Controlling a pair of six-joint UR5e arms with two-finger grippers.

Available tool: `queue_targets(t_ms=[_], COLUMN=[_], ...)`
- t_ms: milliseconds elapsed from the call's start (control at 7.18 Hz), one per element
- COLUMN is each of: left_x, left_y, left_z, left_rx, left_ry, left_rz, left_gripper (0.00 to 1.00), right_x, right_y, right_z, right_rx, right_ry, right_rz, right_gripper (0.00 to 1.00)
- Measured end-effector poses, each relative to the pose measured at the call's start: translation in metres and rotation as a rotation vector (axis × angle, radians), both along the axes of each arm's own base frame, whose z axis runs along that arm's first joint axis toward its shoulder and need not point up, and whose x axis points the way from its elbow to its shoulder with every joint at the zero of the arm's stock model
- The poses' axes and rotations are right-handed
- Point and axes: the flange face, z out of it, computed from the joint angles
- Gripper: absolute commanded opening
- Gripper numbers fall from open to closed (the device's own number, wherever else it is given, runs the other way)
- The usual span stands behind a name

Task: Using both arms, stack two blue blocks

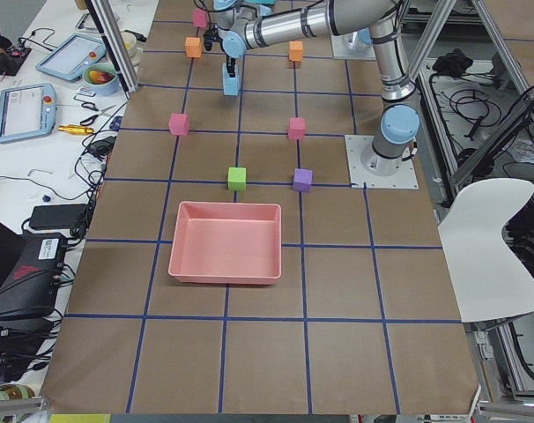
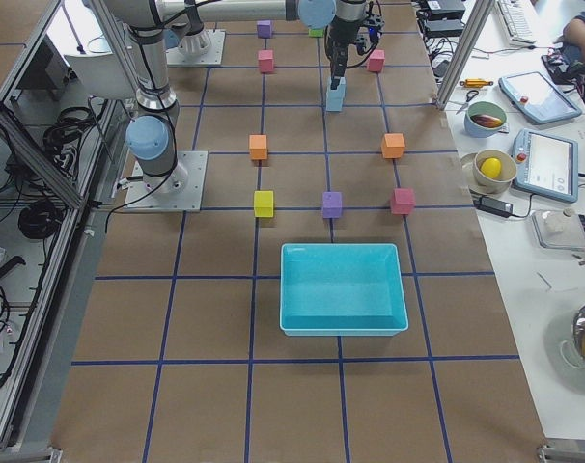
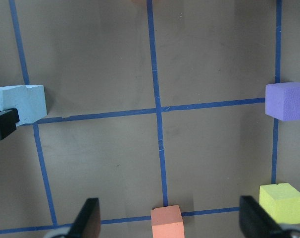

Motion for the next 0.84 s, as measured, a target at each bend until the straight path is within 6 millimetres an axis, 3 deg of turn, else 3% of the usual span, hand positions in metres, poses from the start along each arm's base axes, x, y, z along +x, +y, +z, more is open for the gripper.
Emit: queue_targets(t_ms=[278, 418, 696, 835], left_x=[-0.009, -0.01, 0.003, 0.024], left_y=[0.001, 0.001, -0.002, -0.005], left_z=[-0.013, -0.005, 0.036, 0.061], left_rx=[0.01, -0.008, -0.058, -0.068], left_ry=[-0.009, -0.002, 0.013, 0.014], left_rz=[0.011, 0.011, -0.004, -0.009], left_gripper=[1.0, 1.0, 1.0, 1.0], right_x=[-0.001, -0.002, -0.003, -0.003], right_y=[0.01, 0.012, 0.014, 0.014], right_z=[0.0, 0.001, 0.001, 0.002], right_rx=[-0.006, -0.007, -0.009, -0.011], right_ry=[0.0, 0.001, 0.002, 0.001], right_rz=[0.001, 0.006, 0.002, -0.001], right_gripper=[1.0, 1.0, 1.0, 1.0])
